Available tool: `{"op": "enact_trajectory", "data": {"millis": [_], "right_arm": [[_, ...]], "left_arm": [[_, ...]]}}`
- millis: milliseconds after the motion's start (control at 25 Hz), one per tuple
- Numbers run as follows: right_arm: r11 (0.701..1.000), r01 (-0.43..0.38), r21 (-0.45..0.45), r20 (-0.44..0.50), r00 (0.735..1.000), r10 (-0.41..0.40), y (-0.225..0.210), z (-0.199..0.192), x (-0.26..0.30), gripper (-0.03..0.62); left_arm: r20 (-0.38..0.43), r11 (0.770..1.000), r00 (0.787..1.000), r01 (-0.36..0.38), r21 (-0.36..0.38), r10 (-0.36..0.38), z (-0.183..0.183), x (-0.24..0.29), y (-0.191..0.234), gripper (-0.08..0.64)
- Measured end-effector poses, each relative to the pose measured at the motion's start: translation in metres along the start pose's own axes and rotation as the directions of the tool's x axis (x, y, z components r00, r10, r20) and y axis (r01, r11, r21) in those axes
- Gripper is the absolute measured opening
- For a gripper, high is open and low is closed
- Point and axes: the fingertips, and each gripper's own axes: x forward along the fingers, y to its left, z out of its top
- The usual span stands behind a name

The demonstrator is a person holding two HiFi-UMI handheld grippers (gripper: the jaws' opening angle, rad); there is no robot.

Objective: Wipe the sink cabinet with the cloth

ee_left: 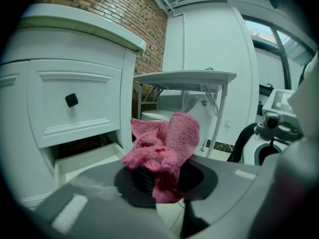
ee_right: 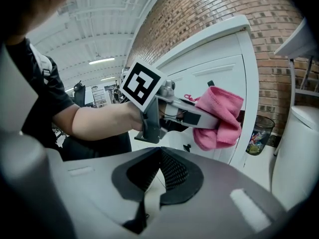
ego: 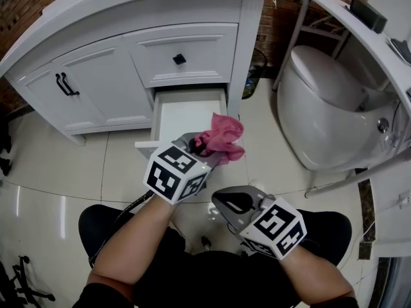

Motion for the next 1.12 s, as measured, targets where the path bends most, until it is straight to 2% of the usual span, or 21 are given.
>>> {"op": "enact_trajectory", "data": {"millis": [400,600,1120], "right_arm": [[0.999,-0.026,-0.032,-0.013,1.000,0.026,0.013,0.005,0.010,0.008],[1.000,-0.016,-0.004,-0.019,1.000,0.016,0.012,0.002,0.013,0.008],[1.000,-0.011,-0.008,-0.032,0.999,0.011,0.055,-0.003,0.029,0.008]], "left_arm": [[0.014,0.992,0.994,-0.110,-0.055,0.111,-0.025,-0.050,0.036,0.092],[0.021,0.982,0.985,-0.170,-0.083,0.172,-0.039,-0.078,0.055,0.092],[0.037,0.952,0.960,-0.271,-0.142,0.278,-0.079,-0.141,0.089,0.091]]}}
